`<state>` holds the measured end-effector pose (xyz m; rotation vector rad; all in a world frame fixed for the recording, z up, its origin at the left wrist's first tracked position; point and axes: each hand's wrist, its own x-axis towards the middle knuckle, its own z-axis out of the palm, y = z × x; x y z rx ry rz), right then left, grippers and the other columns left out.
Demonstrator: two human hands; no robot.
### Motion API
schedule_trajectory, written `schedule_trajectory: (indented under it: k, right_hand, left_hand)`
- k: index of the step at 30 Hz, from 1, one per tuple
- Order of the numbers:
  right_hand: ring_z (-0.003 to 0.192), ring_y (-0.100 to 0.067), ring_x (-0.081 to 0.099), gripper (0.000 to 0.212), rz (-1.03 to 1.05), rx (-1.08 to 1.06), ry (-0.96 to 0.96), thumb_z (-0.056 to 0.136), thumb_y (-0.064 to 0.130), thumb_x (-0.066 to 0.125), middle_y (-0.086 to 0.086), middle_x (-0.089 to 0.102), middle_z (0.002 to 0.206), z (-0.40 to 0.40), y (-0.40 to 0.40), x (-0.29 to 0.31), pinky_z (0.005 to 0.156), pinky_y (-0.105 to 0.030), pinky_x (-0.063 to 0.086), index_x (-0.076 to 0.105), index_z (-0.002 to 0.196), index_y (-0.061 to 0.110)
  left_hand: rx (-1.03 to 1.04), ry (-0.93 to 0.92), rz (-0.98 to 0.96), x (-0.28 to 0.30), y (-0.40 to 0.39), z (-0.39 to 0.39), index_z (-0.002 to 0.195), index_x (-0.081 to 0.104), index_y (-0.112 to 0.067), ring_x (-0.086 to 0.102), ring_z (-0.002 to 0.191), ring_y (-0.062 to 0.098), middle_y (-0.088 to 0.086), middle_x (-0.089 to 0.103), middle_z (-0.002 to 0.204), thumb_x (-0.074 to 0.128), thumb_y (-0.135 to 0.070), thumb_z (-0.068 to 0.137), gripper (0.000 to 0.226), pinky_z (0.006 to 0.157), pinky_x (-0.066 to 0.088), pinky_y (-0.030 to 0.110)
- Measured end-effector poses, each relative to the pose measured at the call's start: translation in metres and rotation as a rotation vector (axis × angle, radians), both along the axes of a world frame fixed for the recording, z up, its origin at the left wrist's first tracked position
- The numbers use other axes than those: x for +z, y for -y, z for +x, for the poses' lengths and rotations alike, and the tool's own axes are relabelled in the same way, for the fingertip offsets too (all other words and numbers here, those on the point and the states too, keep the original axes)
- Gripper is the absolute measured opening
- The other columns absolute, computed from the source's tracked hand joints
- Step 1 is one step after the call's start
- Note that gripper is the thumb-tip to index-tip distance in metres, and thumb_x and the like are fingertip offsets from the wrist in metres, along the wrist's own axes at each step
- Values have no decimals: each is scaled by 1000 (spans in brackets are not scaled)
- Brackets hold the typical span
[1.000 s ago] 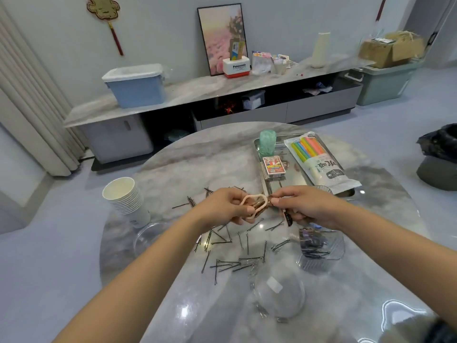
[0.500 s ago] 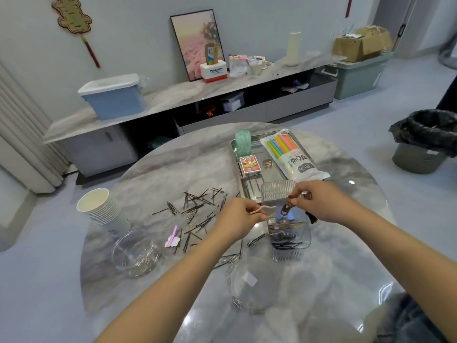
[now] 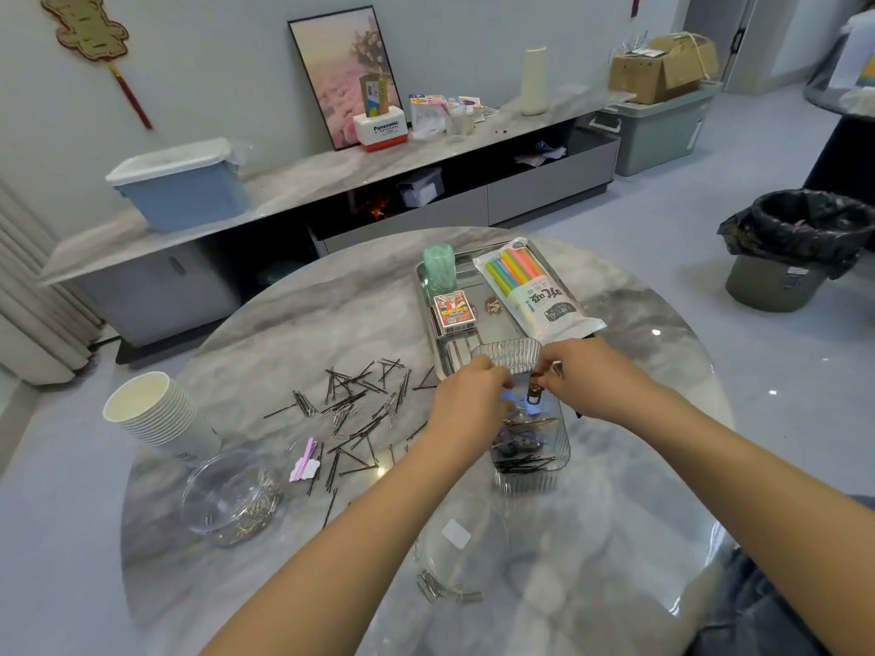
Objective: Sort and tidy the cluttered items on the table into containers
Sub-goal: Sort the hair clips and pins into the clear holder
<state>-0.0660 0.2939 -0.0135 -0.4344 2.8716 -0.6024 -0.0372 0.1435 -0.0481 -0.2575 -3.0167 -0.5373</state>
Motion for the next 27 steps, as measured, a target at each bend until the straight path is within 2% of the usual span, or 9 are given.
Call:
schedule_trajectory:
  k: [5,8,12,13,15,18,22,25,27]
  right_hand:
    - [76,-18,56,15,-28,59,-8,90,18,55,0,59,83,2,8,-3,59,-27,42,66,101,18]
    - [72,-17,54,20,-92,26,3,89,25,61,5,52,73,0,10,-7,64,-28,44,59,108,18]
    - [73,-17,59,20,-211,-13,-5,83,26,70,0,62,78,-2,17,-9,62,-25,43,56,94,17]
    - [77,-17,59,18,-234,2,-26,81,24,71,0,63,82,-1,19,-8,64,-25,44,57,91,17]
    - [84,-15,59,16,-224,55,-66,80,24,72,2,64,89,1,24,-7,70,-28,47,61,90,19]
    - [91,-16,59,22,-75,138,-109,77,27,73,3,64,97,4,29,-12,76,-29,48,68,97,22]
    - [83,-14,56,23,-117,99,-76,81,22,70,2,62,91,1,30,-10,72,-27,44,68,104,20]
    - [77,-14,53,22,-131,51,27,88,19,63,6,55,76,-1,28,-9,69,-24,40,60,109,16]
    - [79,-15,51,18,-87,35,114,91,17,57,7,51,76,-2,28,-12,64,-24,38,53,109,15]
  left_hand:
    - [55,-16,199,-2,7,6,109,65,-15,53,92,17,2,55,109,60,-17,89,21,75,41,26]
    - [62,-19,291,-4,11,10,107,66,-15,45,79,11,-1,52,100,60,-17,90,19,70,33,19]
    - [60,-50,344,-5,13,17,109,64,-15,44,76,8,-7,42,100,55,-12,91,20,66,33,10]
    - [71,-54,356,-5,14,18,109,64,-16,46,76,9,-7,41,102,55,-11,91,20,67,36,9]
    - [102,-51,378,-5,15,20,109,61,-16,52,77,12,-6,40,104,55,-13,91,19,75,45,20]
    - [142,-26,388,-5,18,22,110,57,-14,56,79,15,-2,41,109,56,-13,90,20,81,47,28]
    - [156,16,390,-7,22,24,114,53,-16,51,77,10,-2,41,109,57,-14,90,24,76,41,21]
    - [156,20,394,-9,22,24,114,53,-17,50,77,9,-4,40,107,57,-16,90,24,73,37,19]
    - [159,21,408,-10,22,24,114,53,-17,49,78,8,-5,40,106,58,-18,90,24,72,35,17]
